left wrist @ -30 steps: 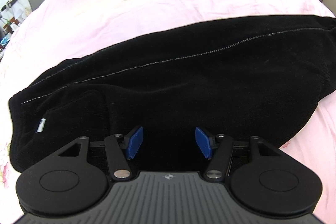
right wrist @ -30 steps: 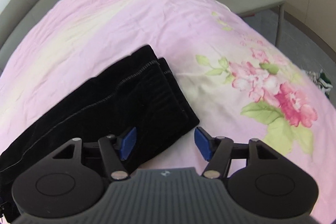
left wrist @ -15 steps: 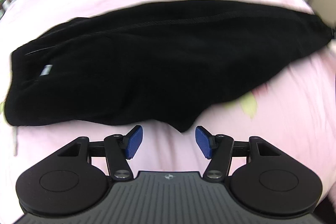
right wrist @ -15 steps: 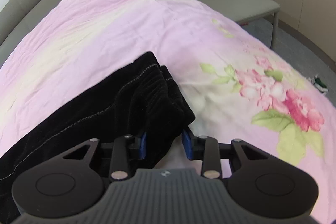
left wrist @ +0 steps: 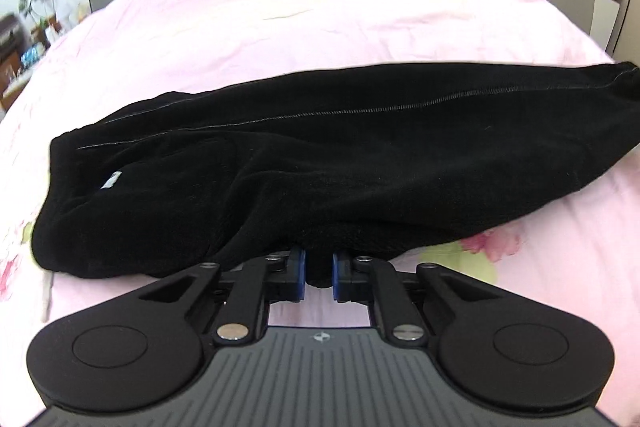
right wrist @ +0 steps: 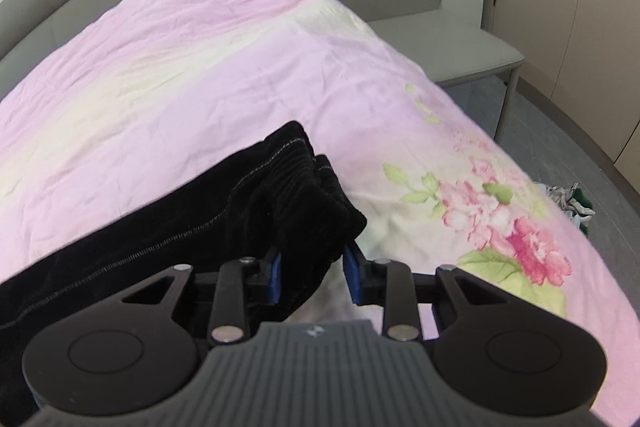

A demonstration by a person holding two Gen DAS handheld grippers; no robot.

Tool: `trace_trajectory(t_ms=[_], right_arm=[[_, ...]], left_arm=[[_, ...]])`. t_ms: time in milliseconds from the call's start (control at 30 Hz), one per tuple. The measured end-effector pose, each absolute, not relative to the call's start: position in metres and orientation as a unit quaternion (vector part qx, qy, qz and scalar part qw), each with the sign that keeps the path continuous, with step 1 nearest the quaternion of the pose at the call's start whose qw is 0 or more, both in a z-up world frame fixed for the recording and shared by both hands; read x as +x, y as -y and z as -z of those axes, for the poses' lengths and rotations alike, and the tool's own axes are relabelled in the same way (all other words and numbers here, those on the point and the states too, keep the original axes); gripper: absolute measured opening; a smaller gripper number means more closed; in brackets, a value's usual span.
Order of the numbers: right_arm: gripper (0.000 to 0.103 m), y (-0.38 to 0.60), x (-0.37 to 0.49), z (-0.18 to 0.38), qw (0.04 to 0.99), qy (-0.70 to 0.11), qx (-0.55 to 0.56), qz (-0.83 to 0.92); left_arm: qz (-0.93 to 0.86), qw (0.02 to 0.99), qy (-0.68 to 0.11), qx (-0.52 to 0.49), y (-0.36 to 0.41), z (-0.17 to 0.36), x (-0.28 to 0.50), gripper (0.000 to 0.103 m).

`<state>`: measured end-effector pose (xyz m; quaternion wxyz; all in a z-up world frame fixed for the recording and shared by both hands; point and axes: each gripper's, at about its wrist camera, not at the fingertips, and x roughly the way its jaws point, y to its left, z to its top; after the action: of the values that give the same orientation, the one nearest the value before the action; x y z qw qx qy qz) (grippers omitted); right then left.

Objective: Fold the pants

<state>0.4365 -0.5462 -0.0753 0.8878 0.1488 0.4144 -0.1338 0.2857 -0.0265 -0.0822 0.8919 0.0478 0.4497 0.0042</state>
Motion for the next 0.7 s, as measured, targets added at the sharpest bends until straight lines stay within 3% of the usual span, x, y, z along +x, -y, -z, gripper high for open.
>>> trace_trajectory(t_ms=[133,467,700], right_arm=[[0.023,0.552,0.431,0.062,0.879,-0.422,0.158,0.155],[0.023,0.561,0.416,0.133,0.851,-0.474,0.134,0.183],[0.025,0.566,0.422,0.134,0.847,-0.487,0.131,0.168]], left_arm=[[-0.007,0.863,-0.504,0.038,0.018,0.076,0.276,0.010],[0.003,0.806,-0.591,0.037,0.007,0.146,0.294,0.010],[0.049,0.763,-0.642,-0.058,-0.026,0.164,0.309,0.008]])
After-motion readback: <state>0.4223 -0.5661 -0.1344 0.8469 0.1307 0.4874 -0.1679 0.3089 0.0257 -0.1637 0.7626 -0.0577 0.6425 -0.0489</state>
